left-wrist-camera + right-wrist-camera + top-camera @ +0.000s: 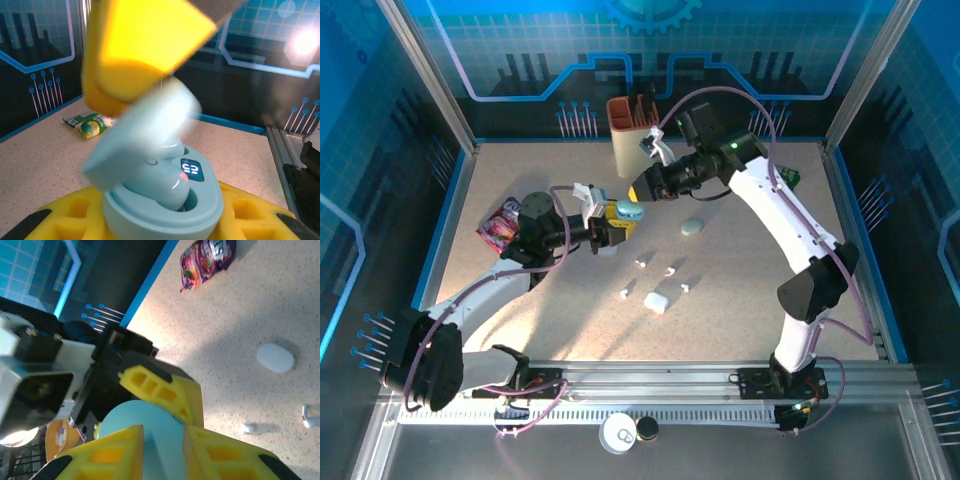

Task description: Insert the wireless bluetooth earbuds into the charging case

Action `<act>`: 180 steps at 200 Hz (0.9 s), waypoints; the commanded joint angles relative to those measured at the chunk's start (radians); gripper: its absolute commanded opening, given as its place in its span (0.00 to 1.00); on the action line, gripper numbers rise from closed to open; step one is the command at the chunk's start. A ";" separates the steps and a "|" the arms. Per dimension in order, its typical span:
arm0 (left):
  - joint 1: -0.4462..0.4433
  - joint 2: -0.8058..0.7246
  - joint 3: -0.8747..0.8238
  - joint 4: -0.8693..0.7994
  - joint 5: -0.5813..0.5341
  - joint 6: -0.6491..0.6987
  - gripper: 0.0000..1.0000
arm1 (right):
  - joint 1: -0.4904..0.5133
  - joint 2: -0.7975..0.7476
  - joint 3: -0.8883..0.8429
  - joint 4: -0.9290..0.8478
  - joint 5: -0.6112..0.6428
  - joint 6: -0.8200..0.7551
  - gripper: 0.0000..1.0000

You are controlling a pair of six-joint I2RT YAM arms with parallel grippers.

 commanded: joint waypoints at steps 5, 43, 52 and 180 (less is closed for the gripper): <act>-0.004 -0.007 0.005 0.086 -0.009 -0.036 0.36 | -0.005 -0.088 -0.054 0.014 -0.020 0.007 0.27; -0.004 0.006 0.004 0.164 -0.020 -0.070 0.36 | -0.105 -0.223 -0.269 0.327 -0.027 0.286 0.51; -0.004 0.011 0.003 0.193 -0.024 -0.083 0.36 | -0.131 -0.241 -0.327 0.420 -0.091 0.367 0.54; -0.016 0.111 0.064 0.355 -0.026 -0.150 0.35 | -0.057 -0.269 -0.589 0.864 -0.283 0.709 0.54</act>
